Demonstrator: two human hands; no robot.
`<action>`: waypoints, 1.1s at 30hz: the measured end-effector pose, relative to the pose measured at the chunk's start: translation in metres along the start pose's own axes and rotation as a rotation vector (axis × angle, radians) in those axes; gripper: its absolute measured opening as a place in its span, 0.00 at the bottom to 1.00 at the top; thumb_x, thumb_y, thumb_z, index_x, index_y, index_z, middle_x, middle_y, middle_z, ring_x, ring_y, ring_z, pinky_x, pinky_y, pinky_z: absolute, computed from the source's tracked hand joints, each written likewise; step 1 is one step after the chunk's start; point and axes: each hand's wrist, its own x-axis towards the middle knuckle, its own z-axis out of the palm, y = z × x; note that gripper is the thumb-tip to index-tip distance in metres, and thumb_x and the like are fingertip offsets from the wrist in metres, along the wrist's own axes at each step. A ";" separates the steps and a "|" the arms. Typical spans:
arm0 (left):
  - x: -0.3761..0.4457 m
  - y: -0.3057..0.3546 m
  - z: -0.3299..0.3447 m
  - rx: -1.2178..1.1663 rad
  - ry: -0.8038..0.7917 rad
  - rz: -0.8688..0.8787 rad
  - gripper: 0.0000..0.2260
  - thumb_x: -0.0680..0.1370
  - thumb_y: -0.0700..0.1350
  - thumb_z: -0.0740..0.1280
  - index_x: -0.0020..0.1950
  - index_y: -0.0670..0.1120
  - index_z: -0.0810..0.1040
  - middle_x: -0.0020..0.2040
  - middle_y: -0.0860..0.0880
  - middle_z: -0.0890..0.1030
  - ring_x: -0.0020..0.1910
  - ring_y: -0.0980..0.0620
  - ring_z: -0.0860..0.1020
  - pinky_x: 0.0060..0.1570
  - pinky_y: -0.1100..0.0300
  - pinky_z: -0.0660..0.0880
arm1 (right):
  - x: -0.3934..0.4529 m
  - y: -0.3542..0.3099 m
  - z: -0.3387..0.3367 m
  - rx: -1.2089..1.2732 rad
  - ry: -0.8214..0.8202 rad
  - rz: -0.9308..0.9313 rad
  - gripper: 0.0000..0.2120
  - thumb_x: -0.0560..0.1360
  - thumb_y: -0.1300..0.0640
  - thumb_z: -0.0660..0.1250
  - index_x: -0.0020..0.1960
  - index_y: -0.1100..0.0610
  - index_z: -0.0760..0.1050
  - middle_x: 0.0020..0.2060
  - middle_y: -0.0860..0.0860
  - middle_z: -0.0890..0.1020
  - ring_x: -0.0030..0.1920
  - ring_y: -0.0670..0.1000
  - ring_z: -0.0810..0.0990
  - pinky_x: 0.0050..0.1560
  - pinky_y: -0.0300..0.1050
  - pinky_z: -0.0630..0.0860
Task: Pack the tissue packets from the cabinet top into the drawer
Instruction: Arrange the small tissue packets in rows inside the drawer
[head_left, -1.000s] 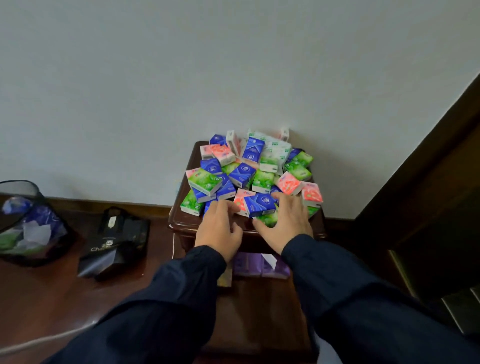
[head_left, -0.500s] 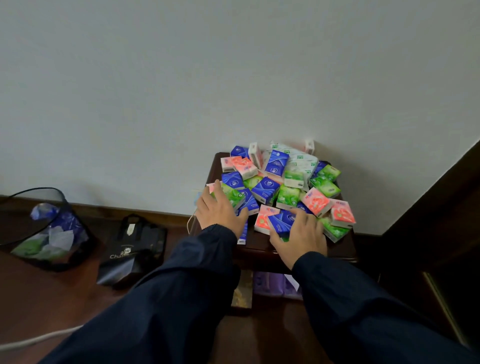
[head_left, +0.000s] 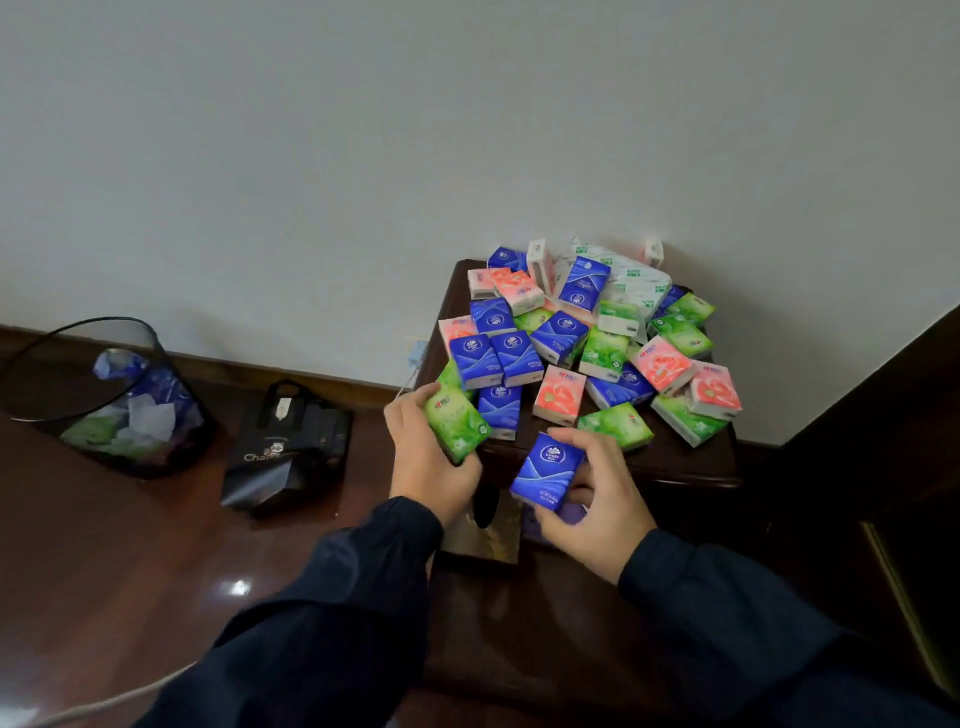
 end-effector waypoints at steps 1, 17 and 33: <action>-0.014 -0.009 -0.004 -0.023 -0.009 -0.053 0.35 0.63 0.33 0.74 0.67 0.45 0.68 0.63 0.45 0.66 0.62 0.66 0.65 0.64 0.78 0.60 | -0.009 0.004 0.007 0.018 -0.039 0.034 0.31 0.64 0.62 0.79 0.64 0.50 0.74 0.62 0.47 0.71 0.58 0.46 0.81 0.54 0.43 0.82; -0.072 -0.112 -0.029 -0.243 -0.308 -0.741 0.32 0.67 0.38 0.82 0.64 0.52 0.69 0.52 0.48 0.81 0.41 0.59 0.84 0.35 0.59 0.82 | -0.076 0.134 0.161 -0.091 -0.432 0.844 0.22 0.73 0.59 0.76 0.65 0.55 0.75 0.53 0.51 0.81 0.50 0.48 0.81 0.48 0.41 0.79; -0.068 -0.114 -0.026 -0.203 -0.460 -0.834 0.14 0.79 0.37 0.70 0.60 0.52 0.75 0.49 0.48 0.81 0.44 0.48 0.84 0.43 0.46 0.84 | -0.054 0.157 0.197 -0.362 -0.685 0.939 0.25 0.77 0.57 0.70 0.73 0.57 0.72 0.66 0.57 0.78 0.65 0.57 0.77 0.63 0.46 0.75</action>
